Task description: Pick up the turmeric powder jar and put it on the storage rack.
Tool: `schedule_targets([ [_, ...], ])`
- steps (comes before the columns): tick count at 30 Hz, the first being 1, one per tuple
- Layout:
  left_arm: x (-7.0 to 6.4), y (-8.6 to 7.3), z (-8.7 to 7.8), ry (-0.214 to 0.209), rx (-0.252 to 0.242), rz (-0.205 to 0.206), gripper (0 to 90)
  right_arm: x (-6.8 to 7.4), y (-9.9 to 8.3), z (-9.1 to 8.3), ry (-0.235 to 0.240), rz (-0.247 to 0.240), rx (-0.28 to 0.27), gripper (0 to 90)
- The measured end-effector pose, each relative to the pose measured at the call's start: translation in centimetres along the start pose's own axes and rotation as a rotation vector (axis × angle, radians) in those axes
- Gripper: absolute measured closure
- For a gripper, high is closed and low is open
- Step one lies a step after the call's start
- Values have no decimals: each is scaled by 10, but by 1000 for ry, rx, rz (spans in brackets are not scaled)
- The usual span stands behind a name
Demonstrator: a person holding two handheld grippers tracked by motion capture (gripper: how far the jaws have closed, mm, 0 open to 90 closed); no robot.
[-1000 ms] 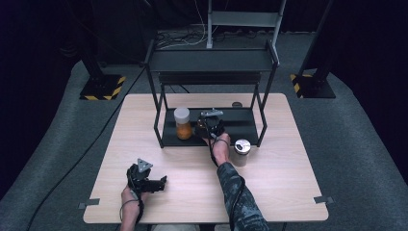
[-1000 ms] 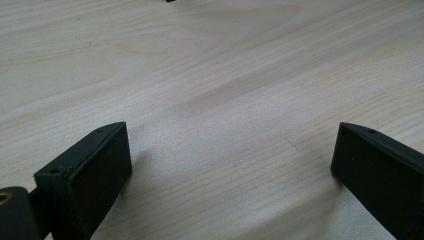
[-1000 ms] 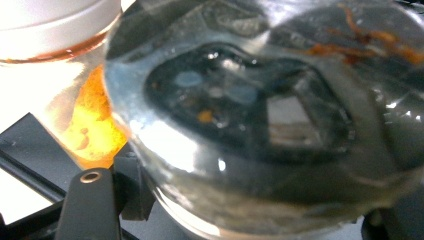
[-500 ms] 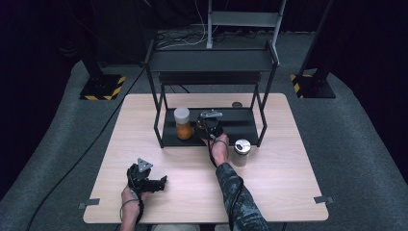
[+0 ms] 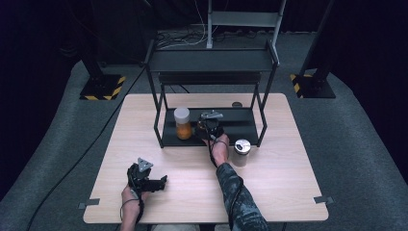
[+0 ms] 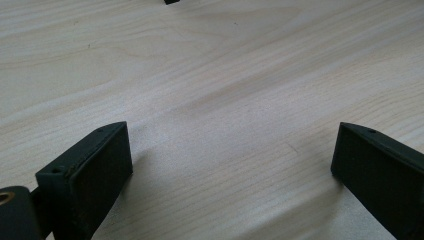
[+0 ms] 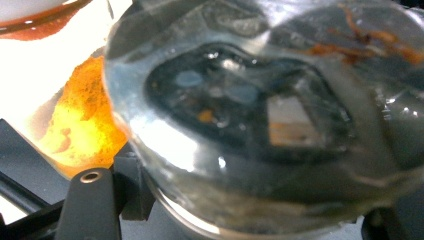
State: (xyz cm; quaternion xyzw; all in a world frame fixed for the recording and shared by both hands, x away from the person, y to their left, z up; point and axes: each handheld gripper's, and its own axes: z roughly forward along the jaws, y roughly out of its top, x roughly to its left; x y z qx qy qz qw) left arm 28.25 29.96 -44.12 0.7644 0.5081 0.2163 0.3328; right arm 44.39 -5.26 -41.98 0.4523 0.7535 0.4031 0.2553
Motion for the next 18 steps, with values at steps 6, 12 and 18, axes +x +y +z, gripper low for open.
schedule_targets([
  [6,0,0,0,1,2,2,27,4,1,4,-4,-5,14,313],
  [12,0,0,0,1,2,2,28,6,3,6,-9,-7,23,312],
  [18,0,0,0,0,1,2,28,6,6,6,-13,-3,33,312],
])
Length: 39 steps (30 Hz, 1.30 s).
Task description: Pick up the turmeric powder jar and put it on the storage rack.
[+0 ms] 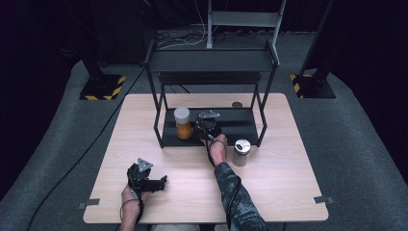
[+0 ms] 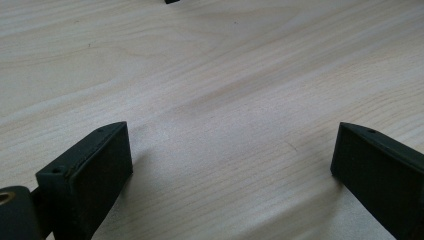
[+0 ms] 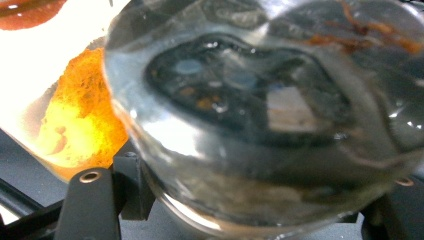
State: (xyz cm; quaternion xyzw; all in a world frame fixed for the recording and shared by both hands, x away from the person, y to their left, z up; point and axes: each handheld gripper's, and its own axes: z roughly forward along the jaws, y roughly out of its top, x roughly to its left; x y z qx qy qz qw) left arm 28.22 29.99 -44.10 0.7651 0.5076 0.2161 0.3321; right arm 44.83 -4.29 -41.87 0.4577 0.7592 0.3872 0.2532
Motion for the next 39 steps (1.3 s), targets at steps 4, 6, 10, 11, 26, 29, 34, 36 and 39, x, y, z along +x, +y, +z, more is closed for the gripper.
schedule_targets([
  [4,0,0,0,-1,0,0,28,1,1,0,-4,3,4,312],
  [6,0,0,0,-1,0,-1,28,2,1,0,-6,4,3,312],
  [10,0,0,0,-1,0,0,28,2,1,0,-6,4,5,312],
  [11,0,0,0,0,0,0,28,2,1,0,-7,2,5,312],
  [26,0,0,0,-2,0,0,28,1,5,0,-5,1,21,311],
  [29,0,0,0,-2,0,0,28,1,7,0,-4,-1,28,310],
  [34,0,0,0,-1,0,2,28,0,9,0,-1,11,35,303],
  [36,0,0,0,0,0,3,29,-3,11,0,13,27,46,252],
  [39,0,0,0,0,0,3,28,-2,17,-2,10,30,69,176],
])
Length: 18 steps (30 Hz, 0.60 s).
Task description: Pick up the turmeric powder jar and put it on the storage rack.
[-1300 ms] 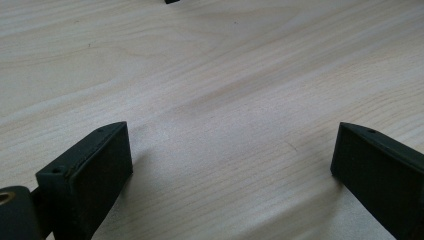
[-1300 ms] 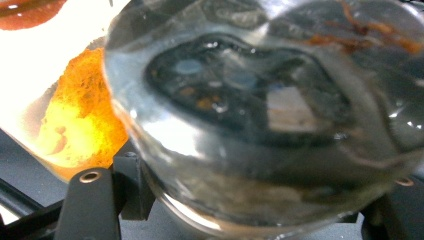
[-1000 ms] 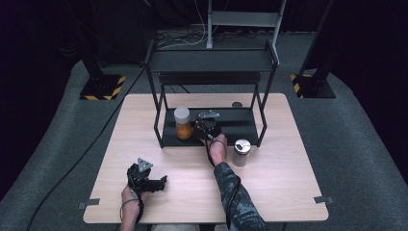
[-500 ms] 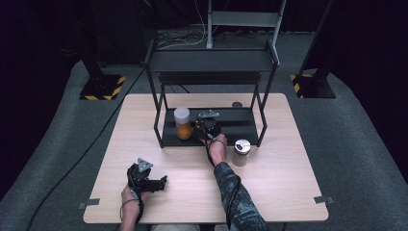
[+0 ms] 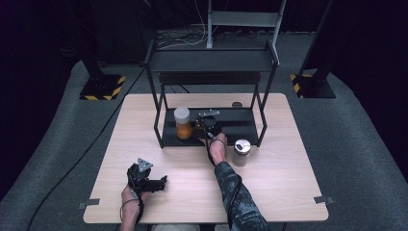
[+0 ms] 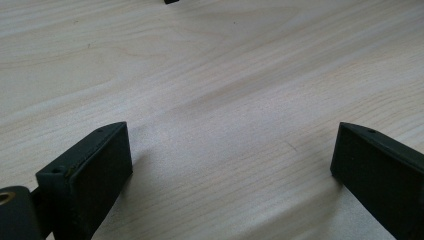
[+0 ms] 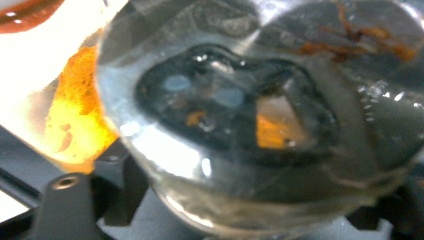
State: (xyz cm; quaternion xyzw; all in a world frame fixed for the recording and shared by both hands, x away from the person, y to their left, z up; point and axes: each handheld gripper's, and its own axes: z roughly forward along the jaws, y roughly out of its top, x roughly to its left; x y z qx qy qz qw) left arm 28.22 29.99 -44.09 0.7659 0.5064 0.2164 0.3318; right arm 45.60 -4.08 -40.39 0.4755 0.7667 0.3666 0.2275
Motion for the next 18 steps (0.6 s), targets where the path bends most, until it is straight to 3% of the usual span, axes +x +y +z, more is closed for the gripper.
schedule_targets([
  [4,0,0,0,-4,1,3,27,-5,13,-3,38,14,70,91],
  [9,0,0,0,-6,1,5,27,-6,19,-10,51,12,114,42],
  [18,0,0,0,-6,1,3,26,-6,15,-24,87,-11,160,30],
])
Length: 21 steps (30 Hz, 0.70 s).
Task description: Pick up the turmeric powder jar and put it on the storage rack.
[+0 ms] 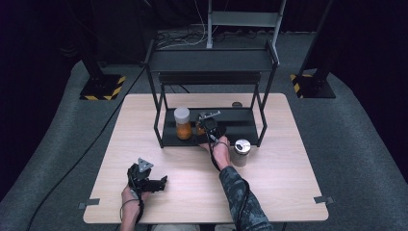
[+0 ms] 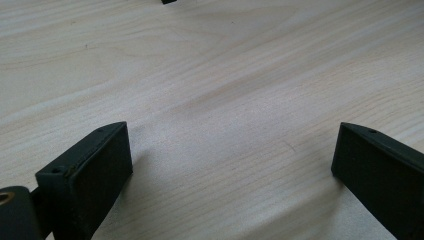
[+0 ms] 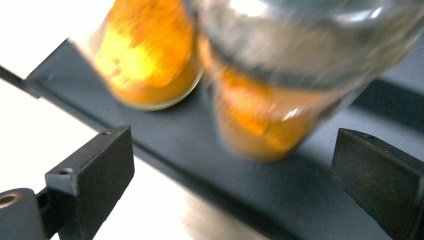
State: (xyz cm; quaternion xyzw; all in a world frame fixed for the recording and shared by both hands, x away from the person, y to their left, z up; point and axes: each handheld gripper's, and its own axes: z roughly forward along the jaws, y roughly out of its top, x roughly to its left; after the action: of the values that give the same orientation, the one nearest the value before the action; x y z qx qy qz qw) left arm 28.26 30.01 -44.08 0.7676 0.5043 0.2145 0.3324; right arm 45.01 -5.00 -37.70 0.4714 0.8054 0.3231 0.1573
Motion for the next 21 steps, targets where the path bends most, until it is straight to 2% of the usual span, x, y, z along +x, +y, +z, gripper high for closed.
schedule_targets([
  [13,0,0,0,0,0,0,24,15,-27,-23,78,-87,6,30],
  [21,0,0,0,-1,1,0,24,19,-55,-40,122,-123,-9,30],
])
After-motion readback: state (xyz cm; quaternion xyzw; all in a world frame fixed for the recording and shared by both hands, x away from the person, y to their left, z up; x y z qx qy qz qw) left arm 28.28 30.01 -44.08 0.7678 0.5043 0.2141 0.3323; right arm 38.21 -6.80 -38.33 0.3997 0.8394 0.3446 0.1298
